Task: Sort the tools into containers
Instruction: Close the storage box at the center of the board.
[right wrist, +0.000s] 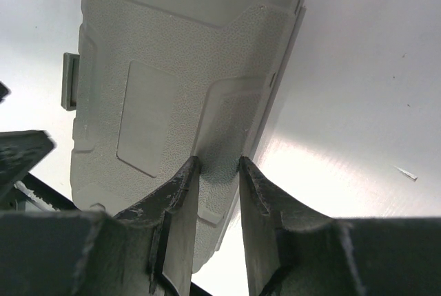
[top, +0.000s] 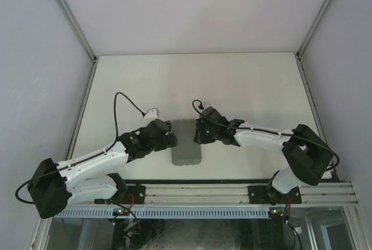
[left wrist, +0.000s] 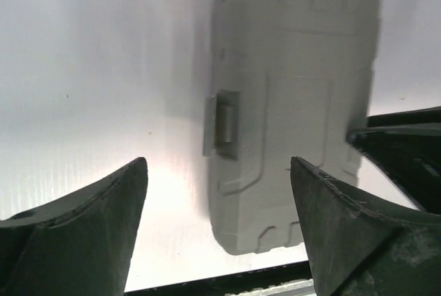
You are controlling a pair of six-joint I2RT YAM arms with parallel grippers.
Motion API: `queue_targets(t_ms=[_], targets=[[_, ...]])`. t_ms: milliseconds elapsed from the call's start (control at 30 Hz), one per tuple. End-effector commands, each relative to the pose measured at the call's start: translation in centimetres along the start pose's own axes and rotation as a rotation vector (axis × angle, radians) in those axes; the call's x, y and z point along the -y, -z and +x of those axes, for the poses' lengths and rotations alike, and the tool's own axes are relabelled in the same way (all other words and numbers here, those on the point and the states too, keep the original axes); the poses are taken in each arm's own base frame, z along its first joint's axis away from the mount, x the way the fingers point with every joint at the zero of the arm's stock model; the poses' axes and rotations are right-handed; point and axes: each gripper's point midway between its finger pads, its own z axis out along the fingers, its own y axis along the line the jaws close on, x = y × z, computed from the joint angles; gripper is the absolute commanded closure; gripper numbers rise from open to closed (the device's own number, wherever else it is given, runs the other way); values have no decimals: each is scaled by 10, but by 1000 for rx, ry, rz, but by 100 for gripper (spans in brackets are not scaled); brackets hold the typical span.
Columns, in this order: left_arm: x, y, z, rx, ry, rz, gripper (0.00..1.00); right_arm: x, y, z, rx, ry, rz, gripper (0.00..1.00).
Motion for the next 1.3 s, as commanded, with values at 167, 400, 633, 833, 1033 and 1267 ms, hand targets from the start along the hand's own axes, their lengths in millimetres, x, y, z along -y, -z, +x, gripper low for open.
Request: queue_targets(t_ms=[167,400,633,833,1033,1267], targets=[[8,-26,23,-79,172,115,6,18,-6,33,-111,3,50,73],[13,-39,26,-99,228,168,10,17,-7,33,-112,2,44,73],[4,-42,26,-104,186,105,27,17,-8,33,-111,3,44,72],[-3,-43,23,-95,139,42,31,18,-9,34,-114,7,51,73],[-4,-42,21,-91,99,4,35,18,-9,34,-113,8,48,73],[-1,-36,20,-81,39,-50,40,18,-10,35,-118,7,49,73]])
